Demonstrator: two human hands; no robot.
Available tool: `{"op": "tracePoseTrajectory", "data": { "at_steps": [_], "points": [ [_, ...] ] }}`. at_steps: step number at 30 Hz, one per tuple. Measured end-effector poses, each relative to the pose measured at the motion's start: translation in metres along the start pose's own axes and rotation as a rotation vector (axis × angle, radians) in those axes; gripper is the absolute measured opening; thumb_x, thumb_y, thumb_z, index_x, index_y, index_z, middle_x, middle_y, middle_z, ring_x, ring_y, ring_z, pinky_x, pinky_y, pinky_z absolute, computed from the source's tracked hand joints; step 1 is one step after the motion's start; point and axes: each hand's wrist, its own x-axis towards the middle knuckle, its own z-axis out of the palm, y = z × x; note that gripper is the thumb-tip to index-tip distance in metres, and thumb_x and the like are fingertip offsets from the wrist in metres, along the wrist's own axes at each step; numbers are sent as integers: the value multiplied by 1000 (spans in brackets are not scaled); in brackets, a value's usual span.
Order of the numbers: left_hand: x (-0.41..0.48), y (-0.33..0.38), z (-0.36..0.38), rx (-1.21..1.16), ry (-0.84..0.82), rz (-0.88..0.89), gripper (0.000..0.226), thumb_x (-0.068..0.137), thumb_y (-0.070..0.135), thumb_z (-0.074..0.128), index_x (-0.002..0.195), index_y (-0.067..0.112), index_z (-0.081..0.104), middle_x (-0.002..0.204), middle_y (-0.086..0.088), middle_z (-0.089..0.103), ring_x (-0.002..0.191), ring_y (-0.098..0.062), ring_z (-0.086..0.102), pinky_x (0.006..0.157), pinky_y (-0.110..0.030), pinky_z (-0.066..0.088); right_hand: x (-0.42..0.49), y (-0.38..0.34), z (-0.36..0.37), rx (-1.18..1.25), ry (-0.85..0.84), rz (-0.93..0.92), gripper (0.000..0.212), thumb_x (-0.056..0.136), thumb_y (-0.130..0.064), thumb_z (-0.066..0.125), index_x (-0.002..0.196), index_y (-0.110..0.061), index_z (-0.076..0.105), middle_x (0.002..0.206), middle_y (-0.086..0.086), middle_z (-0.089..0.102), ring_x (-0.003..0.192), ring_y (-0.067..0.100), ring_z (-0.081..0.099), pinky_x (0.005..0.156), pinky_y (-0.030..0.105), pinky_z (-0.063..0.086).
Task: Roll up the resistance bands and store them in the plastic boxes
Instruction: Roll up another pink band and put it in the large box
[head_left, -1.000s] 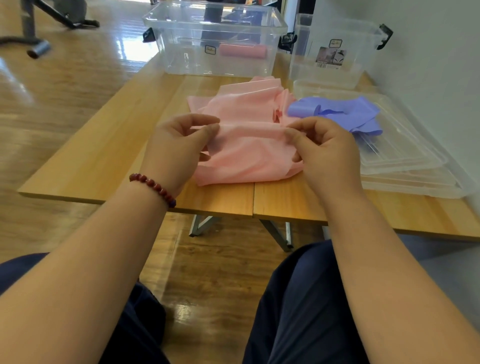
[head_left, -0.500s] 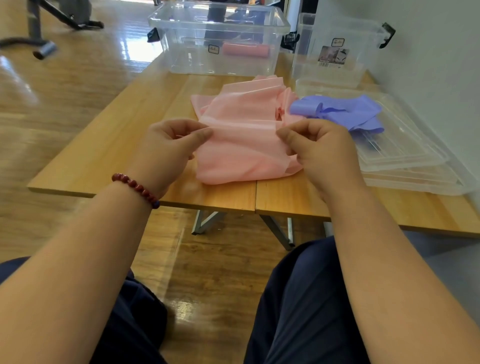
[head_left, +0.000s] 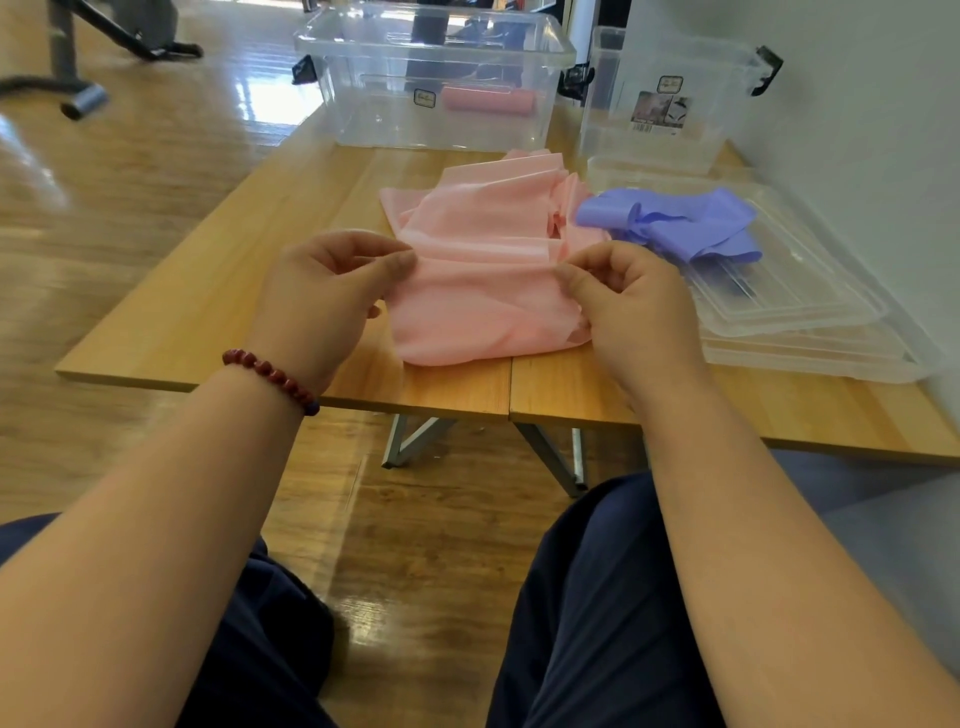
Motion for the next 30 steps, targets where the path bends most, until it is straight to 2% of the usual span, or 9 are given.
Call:
{"op": "tracePoseTrajectory", "data": {
  "at_steps": [3, 6, 9, 14, 17, 19, 22, 26, 30],
  "points": [
    [0, 2, -3, -70, -90, -64, 4, 83, 26, 72, 87, 28, 73, 91, 10, 70, 83, 1, 64, 75, -23, 55, -1, -1, -2, 28, 34, 8, 9, 94, -25, 64, 88, -29, 60, 82, -9, 65, 69, -10, 59, 55, 3, 43],
    [-1, 6, -6, -122, -189, -90, 14, 79, 23, 73, 93, 24, 73, 102, 4, 73, 103, -13, 66, 92, -37, 55, -1, -3, -5, 21, 48, 0, 12, 94, -27, 64, 83, -31, 60, 78, -11, 65, 70, -11, 59, 59, 1, 43],
    [0, 6, -3, -98, -135, -59, 12, 90, 15, 66, 91, 27, 70, 100, 8, 71, 100, -8, 65, 89, -30, 55, -2, -3, -8, 27, 32, -3, 8, 90, -29, 68, 84, -33, 64, 83, -15, 65, 77, -15, 57, 66, 0, 44],
    [1, 2, 1, -110, -81, -62, 12, 92, 22, 64, 87, 31, 69, 91, 17, 70, 93, 2, 64, 80, -22, 55, -3, -3, -11, 51, 1, 3, 9, 88, -29, 71, 90, -34, 65, 91, -13, 65, 86, -6, 59, 74, 13, 52],
    [0, 2, 3, -121, -61, -25, 12, 92, 22, 64, 85, 31, 68, 83, 18, 71, 82, 7, 66, 71, -16, 54, -2, -3, -12, 17, 22, 8, 3, 91, -32, 67, 89, -34, 64, 90, -18, 62, 84, -13, 54, 69, 10, 46],
    [0, 0, 3, -114, -62, -15, 11, 92, 22, 65, 93, 32, 68, 92, 11, 71, 90, -1, 67, 76, -21, 56, -2, -3, -12, 6, 27, 11, 4, 93, -32, 64, 90, -32, 63, 90, -19, 59, 78, -19, 52, 62, 7, 45],
    [1, -1, 2, -89, -75, 9, 17, 93, 22, 64, 100, 37, 65, 91, 6, 71, 95, -10, 67, 81, -28, 55, -2, -4, -9, 4, 30, 6, 9, 95, -30, 62, 87, -34, 62, 89, -14, 64, 81, -1, 58, 66, 14, 46],
    [0, 1, 2, -89, -31, 49, 11, 90, 19, 68, 90, 30, 72, 91, 13, 71, 86, 5, 65, 70, -15, 53, -1, -6, -7, 68, 44, 19, 7, 95, -29, 63, 89, -31, 60, 86, -8, 67, 69, 2, 60, 55, 11, 46],
    [0, 2, -3, -58, -66, 58, 13, 86, 20, 71, 91, 31, 70, 95, 14, 71, 89, 5, 65, 74, -13, 53, -1, -8, -7, 61, 55, 6, 12, 95, -27, 62, 84, -31, 61, 74, -9, 64, 55, -4, 57, 54, 9, 44]
  ]
}}
